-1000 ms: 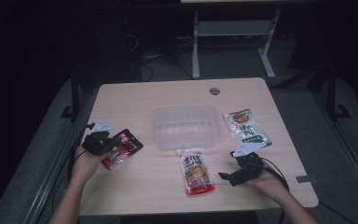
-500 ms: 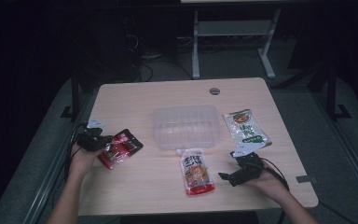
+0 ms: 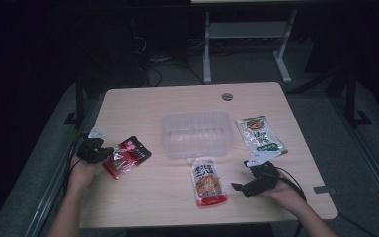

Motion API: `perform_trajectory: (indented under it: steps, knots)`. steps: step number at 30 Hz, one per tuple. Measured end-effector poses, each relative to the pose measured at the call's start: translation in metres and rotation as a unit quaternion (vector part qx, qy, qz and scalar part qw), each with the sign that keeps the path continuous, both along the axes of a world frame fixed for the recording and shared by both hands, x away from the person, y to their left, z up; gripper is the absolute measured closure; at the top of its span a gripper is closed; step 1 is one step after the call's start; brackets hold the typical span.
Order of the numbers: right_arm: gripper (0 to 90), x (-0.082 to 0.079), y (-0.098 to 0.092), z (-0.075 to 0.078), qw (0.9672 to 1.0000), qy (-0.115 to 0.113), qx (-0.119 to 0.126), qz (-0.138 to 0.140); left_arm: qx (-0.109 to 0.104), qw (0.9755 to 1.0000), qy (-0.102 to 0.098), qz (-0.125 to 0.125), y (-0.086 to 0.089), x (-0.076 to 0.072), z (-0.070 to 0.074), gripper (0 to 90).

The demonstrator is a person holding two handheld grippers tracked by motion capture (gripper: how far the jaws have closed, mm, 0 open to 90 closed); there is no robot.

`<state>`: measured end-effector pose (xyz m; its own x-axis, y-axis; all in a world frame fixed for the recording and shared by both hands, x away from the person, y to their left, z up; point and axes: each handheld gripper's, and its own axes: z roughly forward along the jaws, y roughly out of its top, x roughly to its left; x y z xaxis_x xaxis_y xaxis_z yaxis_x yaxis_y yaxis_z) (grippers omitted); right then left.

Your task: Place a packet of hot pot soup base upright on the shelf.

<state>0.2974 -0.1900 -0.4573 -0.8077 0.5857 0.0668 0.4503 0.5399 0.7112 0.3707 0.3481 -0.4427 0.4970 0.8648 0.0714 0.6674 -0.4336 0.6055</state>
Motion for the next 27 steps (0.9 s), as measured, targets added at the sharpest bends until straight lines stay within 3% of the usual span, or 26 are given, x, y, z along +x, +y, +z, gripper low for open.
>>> perform_trajectory:
  steps: [16, 27]
  knots:
    - [6.3, 0.000, -0.001, 0.000, 1.0000, 0.000, 0.001, -0.001, -0.022, 0.9985, 0.016, -0.048, -0.016, -0.007, -0.002, 89.8]
    - [6.5, 0.001, -0.001, 0.000, 1.0000, -0.003, 0.002, 0.003, -0.038, 0.9950, 0.041, -0.082, -0.036, -0.020, -0.001, 89.8]
